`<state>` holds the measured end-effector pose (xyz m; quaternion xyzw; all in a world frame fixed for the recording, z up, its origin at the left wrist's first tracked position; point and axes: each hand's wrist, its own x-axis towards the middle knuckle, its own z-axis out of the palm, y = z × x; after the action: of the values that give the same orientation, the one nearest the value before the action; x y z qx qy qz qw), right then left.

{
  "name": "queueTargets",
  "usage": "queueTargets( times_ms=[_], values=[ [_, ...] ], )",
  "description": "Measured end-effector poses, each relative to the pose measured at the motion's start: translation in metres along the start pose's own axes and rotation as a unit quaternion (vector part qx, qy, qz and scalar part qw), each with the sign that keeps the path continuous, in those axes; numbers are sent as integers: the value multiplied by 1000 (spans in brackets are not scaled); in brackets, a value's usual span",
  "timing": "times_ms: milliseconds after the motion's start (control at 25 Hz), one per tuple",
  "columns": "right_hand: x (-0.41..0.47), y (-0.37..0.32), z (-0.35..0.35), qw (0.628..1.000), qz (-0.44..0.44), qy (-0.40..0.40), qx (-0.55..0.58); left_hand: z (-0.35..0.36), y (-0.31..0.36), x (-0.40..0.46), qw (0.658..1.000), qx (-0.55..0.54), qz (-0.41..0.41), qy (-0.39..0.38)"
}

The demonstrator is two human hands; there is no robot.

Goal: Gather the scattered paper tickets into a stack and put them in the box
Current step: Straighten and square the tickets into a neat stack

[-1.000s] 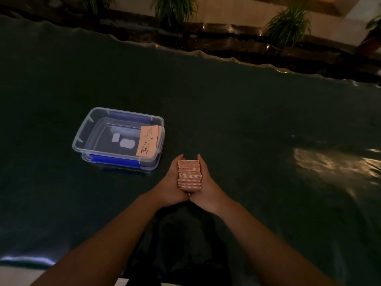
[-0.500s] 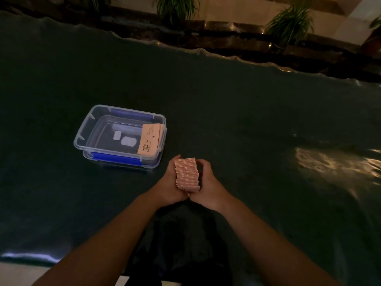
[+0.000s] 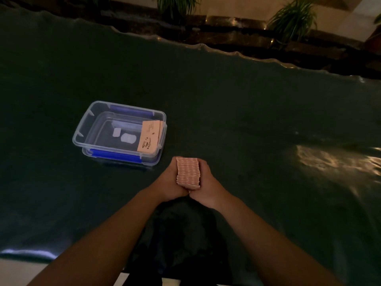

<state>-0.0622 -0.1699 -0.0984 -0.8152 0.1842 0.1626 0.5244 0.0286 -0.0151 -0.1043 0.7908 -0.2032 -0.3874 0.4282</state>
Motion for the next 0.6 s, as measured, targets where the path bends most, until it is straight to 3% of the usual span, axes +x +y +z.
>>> queueTargets(
  times_ms=[200, 360, 480, 600],
  values=[
    [1, 1, -5, 996, 23, -28, 79, -7, 0, -3, 998, -50, -13, 22],
    [-11, 9, -5, 983, 41, 0, 180, -13, 4, -11, 987, -150, -47, 18],
    [-29, 13, 7, 936, 82, 18, 342, -11, 15, -16, 968, -244, -52, 12],
    [-39, 13, 13, 881, 53, 18, 470, -2, 24, -22, 943, -328, -14, -45]
  ],
)
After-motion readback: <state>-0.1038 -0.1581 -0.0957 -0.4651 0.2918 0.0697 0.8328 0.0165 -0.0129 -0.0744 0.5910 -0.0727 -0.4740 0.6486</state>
